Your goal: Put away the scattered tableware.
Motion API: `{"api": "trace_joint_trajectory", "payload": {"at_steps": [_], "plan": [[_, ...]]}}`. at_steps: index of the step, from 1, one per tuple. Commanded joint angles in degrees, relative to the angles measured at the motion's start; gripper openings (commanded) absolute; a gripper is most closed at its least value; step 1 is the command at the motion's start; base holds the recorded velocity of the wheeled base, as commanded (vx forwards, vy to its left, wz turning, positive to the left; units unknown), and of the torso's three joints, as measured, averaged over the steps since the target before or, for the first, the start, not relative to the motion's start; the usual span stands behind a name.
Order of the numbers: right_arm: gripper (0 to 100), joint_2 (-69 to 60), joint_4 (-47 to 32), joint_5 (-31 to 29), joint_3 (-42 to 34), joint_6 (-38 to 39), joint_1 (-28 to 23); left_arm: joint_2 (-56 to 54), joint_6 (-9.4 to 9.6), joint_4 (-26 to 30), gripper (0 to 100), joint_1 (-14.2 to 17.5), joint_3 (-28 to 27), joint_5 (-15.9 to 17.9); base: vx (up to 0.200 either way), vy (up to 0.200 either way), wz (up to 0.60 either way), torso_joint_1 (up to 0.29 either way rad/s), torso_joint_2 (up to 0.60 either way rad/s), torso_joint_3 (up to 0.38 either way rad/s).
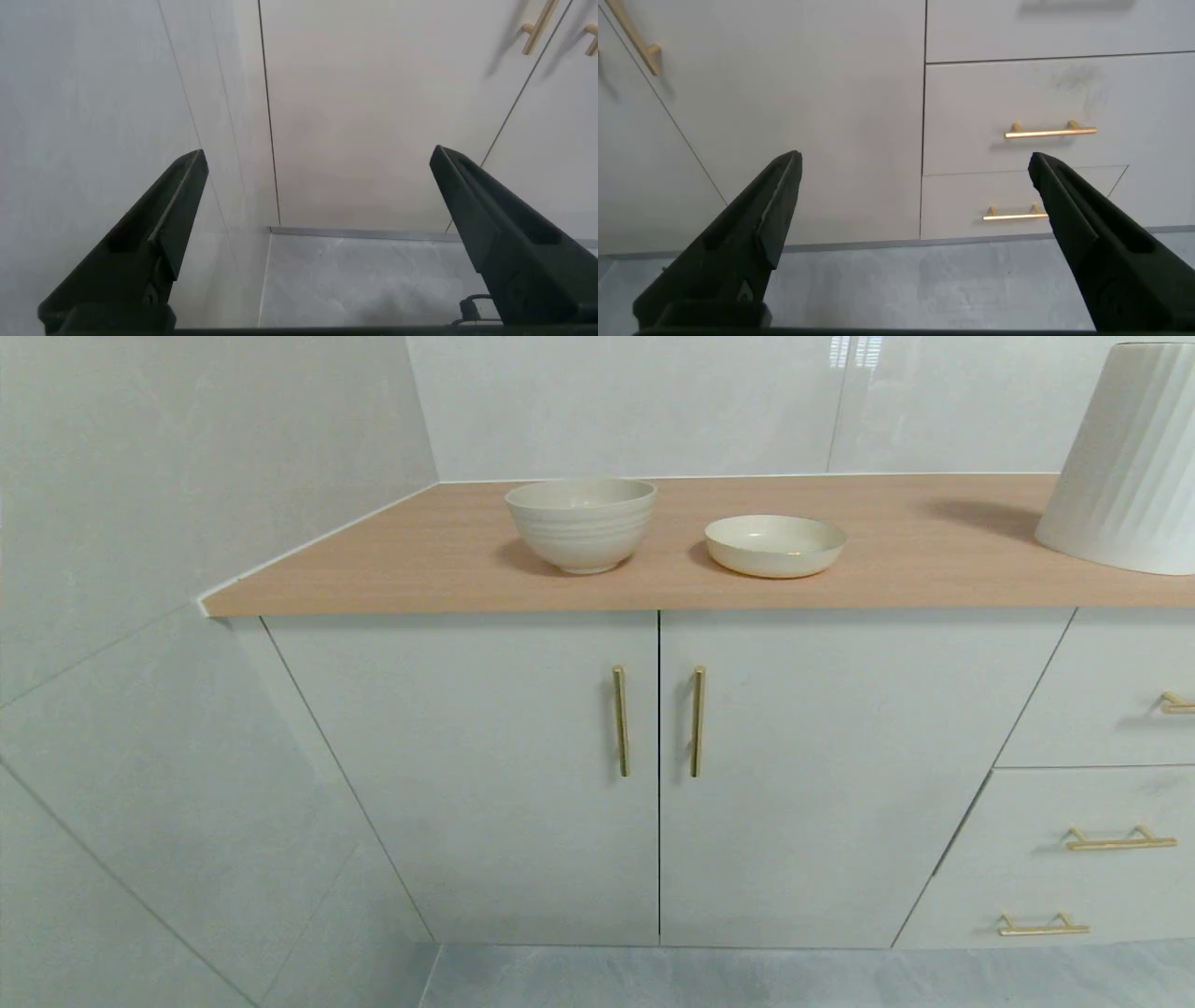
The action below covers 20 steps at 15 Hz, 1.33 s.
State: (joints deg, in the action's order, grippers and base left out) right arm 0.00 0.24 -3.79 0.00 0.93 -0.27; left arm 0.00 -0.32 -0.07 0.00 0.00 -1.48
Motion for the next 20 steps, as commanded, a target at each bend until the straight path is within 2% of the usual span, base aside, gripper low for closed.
{"api": "trace_joint_trajectory", "payload": {"at_steps": [1, 12, 13, 14, 16, 18, 19, 20], "plan": [[100, 0.09, 0.02, 0.01, 0.0, -0.05, -0.08, 0.0, -0.03, -0.01, 100, 0.0, 0.0, -0.02, 0.0, 0.0, 0.0, 0.0, 0.0, 0.0], [100, 0.0, 0.28, 0.45, 0.88, 0.22, 0.0, 0.0, -0.03, -0.01, 100, 0.0, 0.0, -0.02, 0.0, 0.0, 0.0, 0.0, 0.0, 0.0], [100, 0.53, 0.81, 2.3, 4.75, 1.18, 0.18, 0.0, -0.03, -0.01, 100, 0.0, 0.0, -0.02, 0.0, 0.0, 0.0, 0.0, 0.0, 0.0], [100, 5.19, 0.28, 7.39, 15.12, 8.3, 1.59, 0.0, -0.03, -0.01, 100, 0.0, 0.0, -0.02, 0.0, 0.0, 0.0, 0.0, 0.0, 0.0], [100, 16.26, -0.86, 19.17, 16.61, 7.6, 2.64, 0.0, -0.03, -0.01, 100, 0.0, 0.0, -0.02, 0.0, 0.0, 0.0, 0.0, 0.0, 0.0], [100, 30.41, -0.6, 24.8, 18.37, 5.31, 2.82, 0.0, -0.03, -0.01, 100, 0.0, 0.0, -0.02, 0.0, 0.0, 0.0, 0.0, 0.0, 0.0], [100, 41.13, 0.37, 29.1, 23.03, 4.87, 3.87, 0.0, -0.03, -0.01, 100, 0.0, 0.0, -0.02, 0.0, 0.0, 0.0, 0.0, 0.0, 0.0], [100, 45.09, 1.25, 30.25, 25.05, 4.96, 5.1, 0.0, -0.03, -0.01, 100, 0.0, 0.0, -0.02, 0.0, 0.0, 0.0, 0.0, 0.0, 0.0]]}}
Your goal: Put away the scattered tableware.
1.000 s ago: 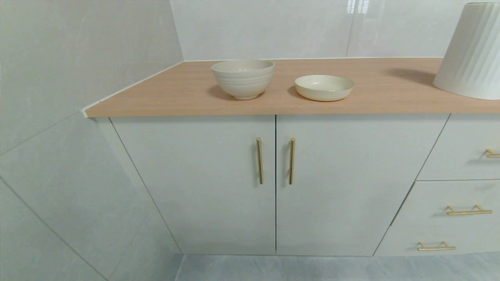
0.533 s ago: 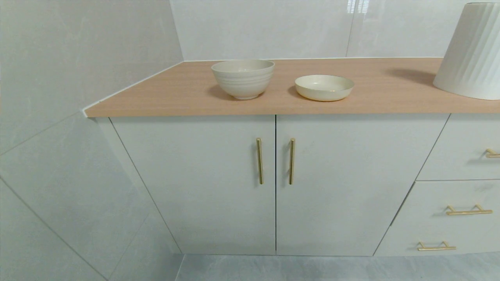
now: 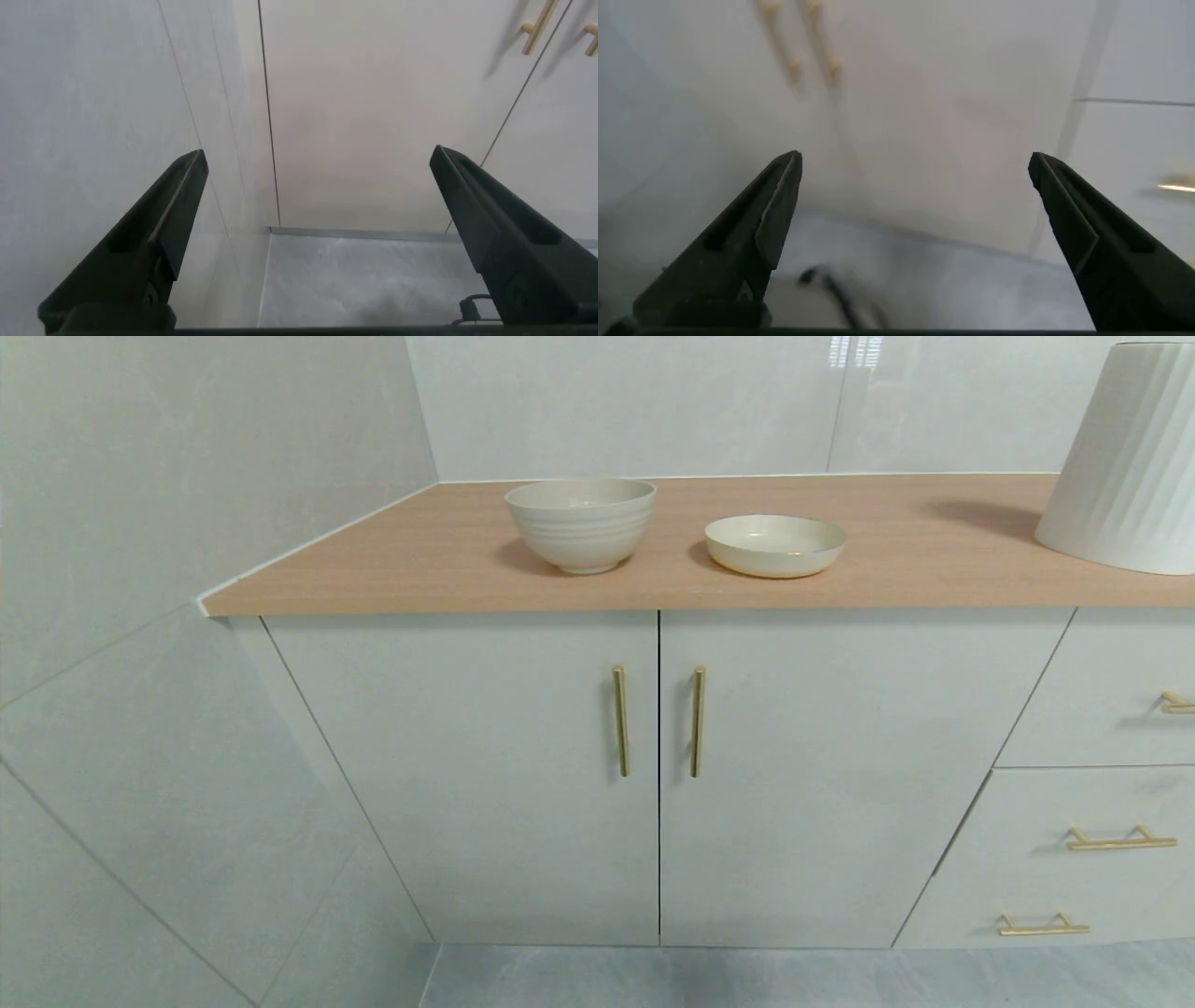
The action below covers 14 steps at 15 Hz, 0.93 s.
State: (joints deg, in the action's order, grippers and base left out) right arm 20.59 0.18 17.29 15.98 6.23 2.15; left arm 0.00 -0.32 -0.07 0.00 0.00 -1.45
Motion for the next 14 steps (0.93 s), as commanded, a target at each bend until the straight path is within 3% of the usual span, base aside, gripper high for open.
{"api": "trace_joint_trajectory", "payload": {"at_steps": [1, 4, 7, 14], "plan": [[100, 34.61, 2.98, 9.61, 14.08, -0.08, 9.02, 0.0, -0.03, -0.01, 100, 0.0, 0.0, -0.04, 0.0, 0.0, 0.0, 0.0, 0.0, 0.0], [100, 54.56, 11.95, 8.55, 21.46, 0.1, 19.39, 0.0, -0.03, -0.01, 100, 0.0, 0.0, -0.04, 0.0, 0.0, 0.0, 0.0, 0.0, 0.0], [100, 70.9, 25.48, 2.23, 25.77, 0.71, 26.77, 0.0, -0.03, -0.01, 100, 0.0, 0.0, -0.04, 0.0, 0.0, 0.0, 0.0, 0.0, 0.0], [100, 84.88, 28.12, 1.17, 40.44, 4.23, 30.11, 0.0, -0.03, -0.01, 100, 0.0, 0.0, -0.04, 0.0, 0.0, 0.0, 0.0, 0.0, 0.0]]}}
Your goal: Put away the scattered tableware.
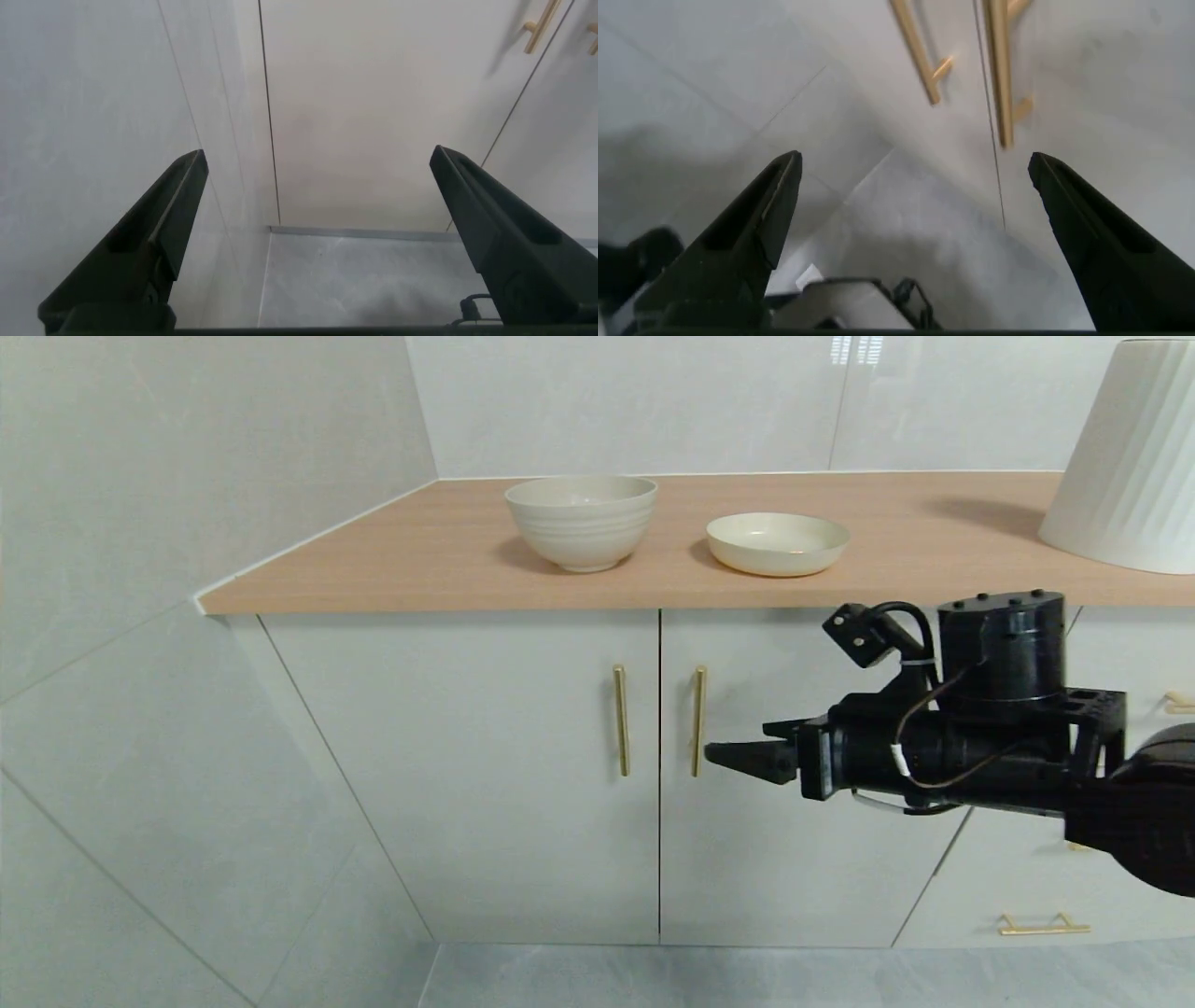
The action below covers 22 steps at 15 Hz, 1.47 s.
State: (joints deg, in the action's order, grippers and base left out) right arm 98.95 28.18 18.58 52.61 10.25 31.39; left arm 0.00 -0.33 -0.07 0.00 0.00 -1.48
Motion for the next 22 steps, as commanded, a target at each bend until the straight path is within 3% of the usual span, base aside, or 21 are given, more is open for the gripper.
{"api": "trace_joint_trajectory", "payload": {"at_steps": [1, 5, 13, 22], "plan": [[100, 8.63, 0.29, -0.3, 5.22, 1.35, 1.04, 0.0, -0.02, -0.01, 100, 0.0, 0.0, -0.02, 0.0, 0.0, 0.0, 0.0, 0.0, 0.0], [100, 15.13, 8.73, -4.78, 6.54, 5.04, 1.13, 0.0, -0.02, -0.01, 100, 0.0, 0.0, -0.02, 0.0, 0.0, 0.0, 0.0, 0.0, 0.0], [100, 18.56, 14.44, -8.73, 8.82, 7.15, 3.24, 0.0, -0.02, -0.01, 100, 0.0, 0.0, -0.02, 0.0, 0.0, 0.0, 0.0, 0.0, 0.0], [100, 17.15, 17.25, -7.94, 6.54, 11.02, 6.4, 0.0, -0.02, -0.01, 100, 0.0, 0.0, -0.02, 0.0, 0.0, 0.0, 0.0, 0.0, 0.0]]}}
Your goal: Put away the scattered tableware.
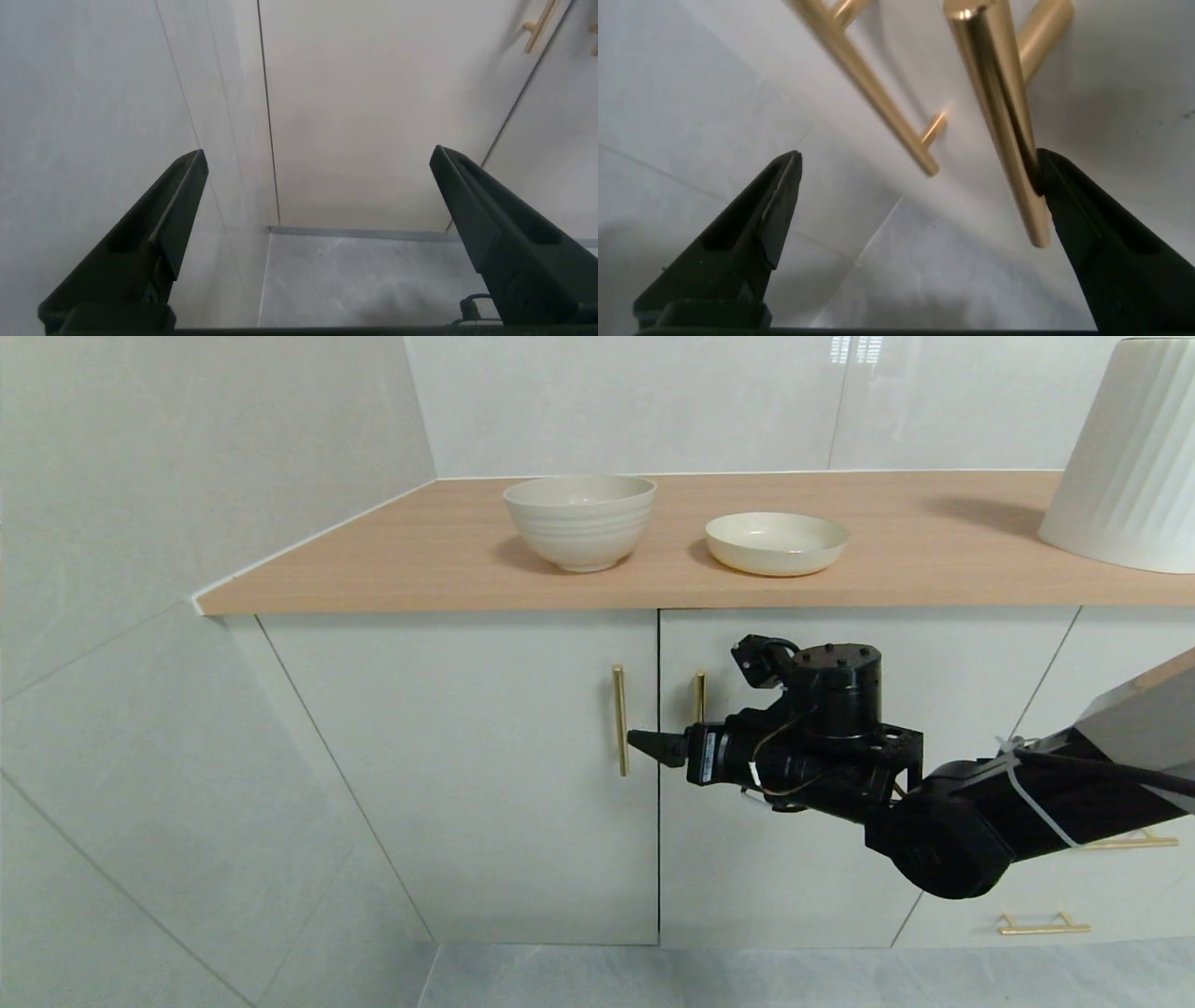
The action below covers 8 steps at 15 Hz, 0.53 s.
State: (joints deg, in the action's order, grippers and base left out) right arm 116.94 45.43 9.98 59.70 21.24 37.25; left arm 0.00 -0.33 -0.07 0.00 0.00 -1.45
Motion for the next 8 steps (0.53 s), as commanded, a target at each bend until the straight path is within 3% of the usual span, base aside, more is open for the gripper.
{"api": "trace_joint_trajectory", "payload": {"at_steps": [1, 8], "plan": [[100, -1.37, 0.01, 1.44, -1.43, 0.12, 0.8, 0.0, -0.02, -0.01, 100, 0.0, 0.0, -0.04, 0.0, 0.0, 0.0, 0.0, 0.0, 0.0], [100, -6.99, 7.56, 7.59, -11.88, 0.12, 3.09, 0.0, -0.02, -0.01, 100, 0.0, 0.0, -0.04, 0.0, 0.0, 0.0, 0.0, 0.0, 0.0]]}}
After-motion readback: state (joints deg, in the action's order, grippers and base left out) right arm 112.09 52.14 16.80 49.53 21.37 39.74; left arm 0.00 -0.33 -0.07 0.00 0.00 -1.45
